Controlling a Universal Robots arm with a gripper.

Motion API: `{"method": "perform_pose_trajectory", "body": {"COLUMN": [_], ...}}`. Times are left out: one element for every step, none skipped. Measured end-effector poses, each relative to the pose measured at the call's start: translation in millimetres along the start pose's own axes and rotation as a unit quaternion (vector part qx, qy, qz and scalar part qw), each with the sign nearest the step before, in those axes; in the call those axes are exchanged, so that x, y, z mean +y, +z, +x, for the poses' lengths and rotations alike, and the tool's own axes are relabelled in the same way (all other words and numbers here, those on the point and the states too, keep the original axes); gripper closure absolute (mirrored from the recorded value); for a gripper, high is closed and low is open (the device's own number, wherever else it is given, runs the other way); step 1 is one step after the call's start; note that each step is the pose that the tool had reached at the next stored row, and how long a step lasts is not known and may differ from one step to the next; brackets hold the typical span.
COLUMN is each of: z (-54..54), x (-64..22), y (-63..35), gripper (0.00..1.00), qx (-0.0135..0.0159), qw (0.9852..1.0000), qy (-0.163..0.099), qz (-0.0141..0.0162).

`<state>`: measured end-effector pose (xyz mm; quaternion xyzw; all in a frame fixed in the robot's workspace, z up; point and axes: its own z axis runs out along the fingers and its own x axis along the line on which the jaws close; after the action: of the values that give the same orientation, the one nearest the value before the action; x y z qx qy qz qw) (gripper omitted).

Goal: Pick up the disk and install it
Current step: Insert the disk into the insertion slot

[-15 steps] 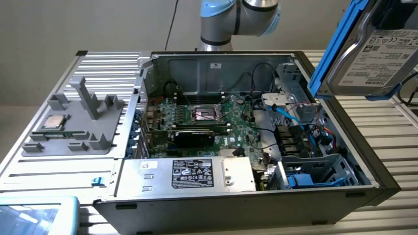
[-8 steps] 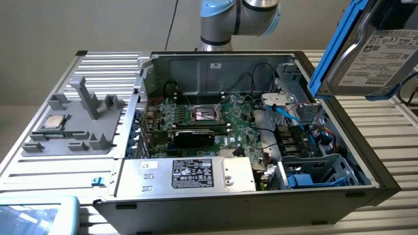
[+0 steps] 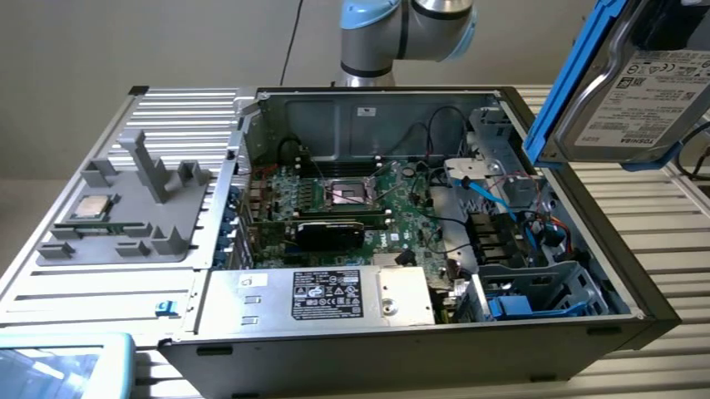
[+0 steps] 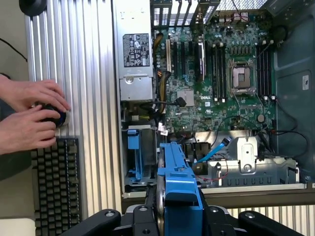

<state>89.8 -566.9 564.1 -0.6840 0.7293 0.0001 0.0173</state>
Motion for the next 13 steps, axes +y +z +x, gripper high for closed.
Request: {"method": "perform_pose_trajectory", "body": {"z": [0.2, 0.3, 0.6, 0.9, 1.2, 1.5, 1.7, 1.9, 2.1, 2.4, 2.8, 3.0, 3.1], "x": [0.0, 0.1, 0.2, 0.5, 0.8, 1.1, 1.5, 2.1, 2.9, 3.8, 4.7, 5.8, 7.1], "y": [1.1, 2.7, 4.5, 6.3, 8.2, 9.9, 11.6, 13.4, 15.0, 16.6, 17.9, 19.0, 20.1], "gripper": [0.63, 0.63, 0.63, 0.63, 0.63, 0.63, 0.63, 0.63, 0.63, 0.63, 0.63, 0.63, 0.63], "qx": [0.0000, 0.0001, 0.0000, 0.0000, -0.0001, 0.0000, 0.0000, 0.0000, -0.0001, -0.0003, -0.0004, -0.0003, -0.0004], "qw": [1.0000, 1.0000, 1.0000, 1.0000, 1.0000, 1.0000, 1.0000, 1.0000, 1.0000, 1.0000, 1.0000, 1.0000, 1.0000], "qy": [0.000, 0.001, 0.001, 0.001, 0.001, 0.002, 0.002, 0.002, 0.003, 0.003, 0.003, 0.003, 0.003], "qz": [0.0001, 0.0003, 0.0006, 0.0009, 0.0013, 0.0018, 0.0023, 0.0032, 0.0042, 0.0055, 0.0065, 0.0078, 0.0094]}}
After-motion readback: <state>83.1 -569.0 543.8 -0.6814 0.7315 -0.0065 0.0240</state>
